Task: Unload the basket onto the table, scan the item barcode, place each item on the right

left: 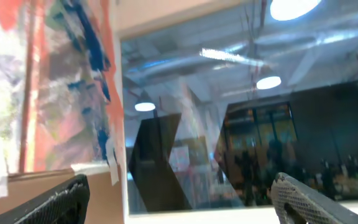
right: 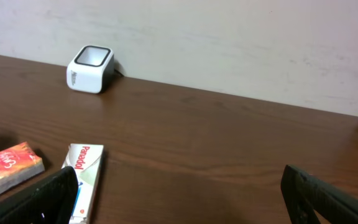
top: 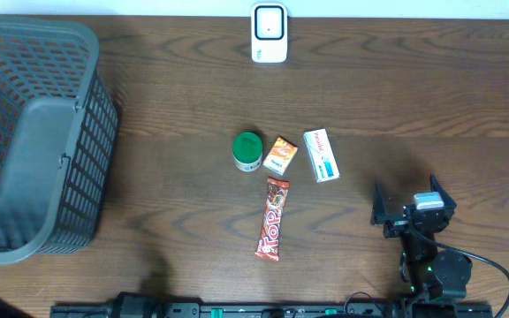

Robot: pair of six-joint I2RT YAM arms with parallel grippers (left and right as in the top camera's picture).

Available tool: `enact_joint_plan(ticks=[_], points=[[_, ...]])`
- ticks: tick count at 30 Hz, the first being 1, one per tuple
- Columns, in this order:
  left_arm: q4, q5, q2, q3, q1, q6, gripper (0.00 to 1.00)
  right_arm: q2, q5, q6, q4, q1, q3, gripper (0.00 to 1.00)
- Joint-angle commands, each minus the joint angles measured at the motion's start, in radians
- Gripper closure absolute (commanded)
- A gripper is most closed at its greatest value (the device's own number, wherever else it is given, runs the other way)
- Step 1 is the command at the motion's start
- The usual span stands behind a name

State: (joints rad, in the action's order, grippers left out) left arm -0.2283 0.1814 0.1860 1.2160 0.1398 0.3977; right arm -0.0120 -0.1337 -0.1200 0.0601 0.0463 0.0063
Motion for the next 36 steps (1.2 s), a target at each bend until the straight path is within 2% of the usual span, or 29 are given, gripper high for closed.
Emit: enact_joint_plan(ticks=[1,7,16,18,20,23,25,28,31,36], points=[[0.032,-0.015,-0.048,-0.05,-0.004,0.013,0.08,0.005,0.005,0.011,0.004,-0.01,-0.001,0.01],[0.059,-0.016,-0.1,-0.1,-0.004,0.013,0.08,0.005,0.005,0.011,0.004,-0.01,-0.001,0.01],[0.014,-0.01,-0.098,-0.103,-0.004,0.002,0.08,0.005,0.005,0.011,0.003,-0.01,-0.001,0.01],[-0.038,-0.01,-0.097,-0.107,-0.004,-0.039,0.08,0.005,0.0,0.011,0.004,-0.01,-0.001,0.01],[-0.156,-0.01,-0.097,-0.108,-0.004,-0.045,0.08,0.005,-0.007,0.023,0.004,-0.01,-0.001,0.01],[-0.287,-0.01,-0.096,-0.137,-0.004,-0.116,0.08,0.005,-0.009,0.125,0.004,-0.01,-0.001,0.01],[-0.322,-0.01,-0.096,-0.182,-0.004,-0.174,0.08,0.005,-0.019,0.184,-0.011,-0.01,-0.001,0.01],[-0.322,-0.01,-0.096,-0.293,-0.004,-0.191,0.08,0.004,-0.171,0.208,-0.02,-0.01,0.027,0.01],[-0.294,-0.01,-0.096,-0.393,-0.004,-0.195,0.08,-0.01,-0.14,0.266,0.071,-0.01,0.11,0.01],[-0.179,-0.005,-0.095,-0.532,-0.004,-0.224,0.08,-0.14,-0.073,0.251,0.385,-0.01,0.336,0.01]])
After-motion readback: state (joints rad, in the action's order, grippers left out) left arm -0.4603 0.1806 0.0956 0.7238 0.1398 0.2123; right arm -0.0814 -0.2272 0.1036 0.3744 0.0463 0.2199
